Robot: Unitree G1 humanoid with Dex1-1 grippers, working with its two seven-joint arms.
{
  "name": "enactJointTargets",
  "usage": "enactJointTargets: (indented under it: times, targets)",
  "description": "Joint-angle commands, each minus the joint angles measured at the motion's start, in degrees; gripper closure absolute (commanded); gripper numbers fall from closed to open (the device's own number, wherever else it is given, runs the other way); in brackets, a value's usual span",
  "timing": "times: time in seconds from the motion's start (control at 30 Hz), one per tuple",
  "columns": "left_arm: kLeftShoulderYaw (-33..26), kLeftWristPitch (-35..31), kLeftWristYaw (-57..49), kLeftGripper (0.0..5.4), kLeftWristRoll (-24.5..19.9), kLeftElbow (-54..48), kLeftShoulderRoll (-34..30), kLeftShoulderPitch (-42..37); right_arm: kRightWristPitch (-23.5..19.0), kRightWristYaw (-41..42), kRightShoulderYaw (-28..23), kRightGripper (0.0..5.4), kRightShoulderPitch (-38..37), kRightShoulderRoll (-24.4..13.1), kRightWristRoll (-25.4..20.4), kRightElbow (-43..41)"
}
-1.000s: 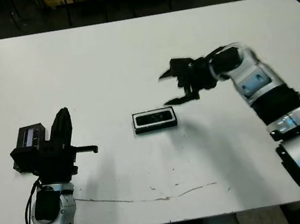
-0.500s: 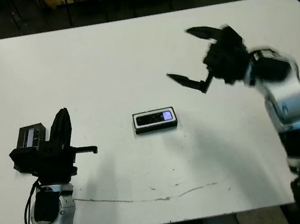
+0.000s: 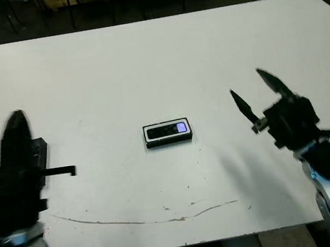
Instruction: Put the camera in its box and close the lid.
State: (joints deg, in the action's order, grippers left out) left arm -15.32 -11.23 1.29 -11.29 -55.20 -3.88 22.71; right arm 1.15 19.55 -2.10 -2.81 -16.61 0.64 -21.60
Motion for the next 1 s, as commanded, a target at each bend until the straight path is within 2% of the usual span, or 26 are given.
enactJointTargets:
  times: [0.03,0.17,0.3,0.53,0.83,1.0]
  targets:
    - [-4.1,-8.3,0.2,4.61,2.0,-3.5,-3.1,6.3,0.2,-0.3,-0.8,3.97,-1.0,0.0,-1.2,1.4]
    - [-8.4,-13.3,3.6,3.88,3.9,-0.2,-6.5,2.9,1.4,-0.8,-1.2,4.7,-0.9,0.2,-1.6,3.1]
    - [-8.5,-18.0,5.8,3.12,4.1,4.1,-9.4,0.2,2.3,-0.5,-1.3,5.4,-0.4,0.4,-2.9,4.8]
    - [-7.3,-24.8,7.8,1.83,2.7,9.6,-13.3,-2.5,6.5,0.4,-1.5,5.4,1.3,1.0,-6.4,11.4]
    - [-7.0,-26.5,8.0,0.13,4.4,18.2,-16.2,-5.6,3.5,-0.6,-1.4,5.4,0.7,0.2,-5.6,10.2]
    - [-6.3,-25.2,8.3,0.01,6.2,22.8,-17.6,-6.2,3.6,-0.1,-1.5,5.4,0.6,0.3,-6.4,10.6]
